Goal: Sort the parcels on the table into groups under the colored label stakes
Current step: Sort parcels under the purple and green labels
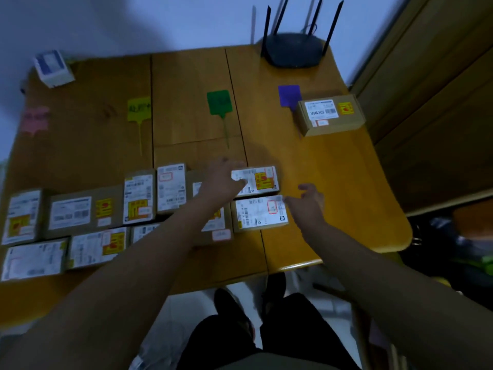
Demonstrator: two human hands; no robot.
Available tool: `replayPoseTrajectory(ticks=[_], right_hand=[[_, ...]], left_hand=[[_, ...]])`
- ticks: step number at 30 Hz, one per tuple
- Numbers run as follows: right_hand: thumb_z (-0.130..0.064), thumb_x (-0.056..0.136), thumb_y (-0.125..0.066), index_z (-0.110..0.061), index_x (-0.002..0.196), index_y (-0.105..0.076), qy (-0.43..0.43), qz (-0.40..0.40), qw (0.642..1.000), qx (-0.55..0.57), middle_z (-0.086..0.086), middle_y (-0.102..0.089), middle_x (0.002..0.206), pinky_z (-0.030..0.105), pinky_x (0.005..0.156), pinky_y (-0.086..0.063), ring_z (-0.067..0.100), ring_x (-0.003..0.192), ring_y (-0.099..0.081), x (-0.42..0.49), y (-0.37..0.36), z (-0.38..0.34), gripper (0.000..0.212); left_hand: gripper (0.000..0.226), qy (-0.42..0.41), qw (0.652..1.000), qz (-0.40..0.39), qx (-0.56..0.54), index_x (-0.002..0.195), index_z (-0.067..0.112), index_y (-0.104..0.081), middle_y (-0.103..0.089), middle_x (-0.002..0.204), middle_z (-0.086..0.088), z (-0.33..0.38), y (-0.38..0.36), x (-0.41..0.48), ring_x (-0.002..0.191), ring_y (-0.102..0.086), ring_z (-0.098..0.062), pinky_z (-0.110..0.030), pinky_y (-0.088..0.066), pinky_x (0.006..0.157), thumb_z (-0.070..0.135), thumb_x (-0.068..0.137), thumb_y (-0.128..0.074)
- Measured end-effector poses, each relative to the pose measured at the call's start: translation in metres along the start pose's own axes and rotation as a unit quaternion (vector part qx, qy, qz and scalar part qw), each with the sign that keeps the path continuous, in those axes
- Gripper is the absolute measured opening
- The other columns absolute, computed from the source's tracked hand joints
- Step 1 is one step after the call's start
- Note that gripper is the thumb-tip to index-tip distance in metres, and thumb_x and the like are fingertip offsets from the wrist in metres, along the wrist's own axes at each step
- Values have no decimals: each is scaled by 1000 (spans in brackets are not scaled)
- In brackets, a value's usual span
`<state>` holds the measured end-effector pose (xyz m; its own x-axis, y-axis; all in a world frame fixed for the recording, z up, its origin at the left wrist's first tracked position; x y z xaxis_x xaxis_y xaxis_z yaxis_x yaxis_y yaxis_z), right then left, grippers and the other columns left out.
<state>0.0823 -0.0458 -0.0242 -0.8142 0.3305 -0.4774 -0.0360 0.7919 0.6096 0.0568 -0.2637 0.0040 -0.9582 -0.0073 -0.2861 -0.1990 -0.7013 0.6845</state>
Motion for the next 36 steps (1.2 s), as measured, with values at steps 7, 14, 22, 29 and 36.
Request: replayPoseTrajectory(ticks=[7,14,22,29,36], right_hand=[[-21,86,-77,-20,146,-44,-51,-21,998,5,14,-41,148,40,84,-54,29,106,-53,-7,-8,32,68],[-35,91,-71,-25,158,-35,107,-37,990,-89,10,-38,158,49,113,-40,35,143,-39,38,5,8,77],[-60,86,-71,-30,162,-31,164,-172,950,-203,14,-45,158,55,112,-41,40,144,-44,85,25,20,91],[-37,86,-82,-16,154,-43,103,-148,976,-120,14,-63,141,53,100,-53,38,128,-60,70,33,34,81],[-38,75,-89,-31,162,-27,66,-183,979,-64,6,-61,146,57,106,-52,33,134,-57,79,30,38,107]], left_hand=[[149,-54,904,-232,356,160,36,15,21,169,-13,4,-16,29,152,30,-36,-66,17,118,79,53,-80],[147,-145,852,-283,417,161,42,8,14,172,-2,7,-43,41,157,16,-33,-70,11,116,61,53,-91],[97,-380,796,-67,467,158,27,-31,-37,162,-11,19,-31,37,146,-38,-36,-52,-31,116,40,77,-82],[47,257,938,-18,-232,135,7,-47,-67,124,-9,24,-62,-23,102,-66,-23,-33,-50,74,11,93,-68],[31,383,865,41,-323,128,13,-54,-66,130,-11,21,-118,-28,106,-71,-31,-40,-63,76,10,98,-61]])
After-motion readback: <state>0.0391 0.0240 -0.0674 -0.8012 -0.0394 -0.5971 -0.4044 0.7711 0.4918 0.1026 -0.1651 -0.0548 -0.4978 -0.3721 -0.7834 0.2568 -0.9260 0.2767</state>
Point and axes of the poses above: each hand's wrist, its own x-axis towards the middle knuckle, its own y-axis out of the back of the hand, z = x × y, the point moved 1 cm from there along x, towards the middle knuckle
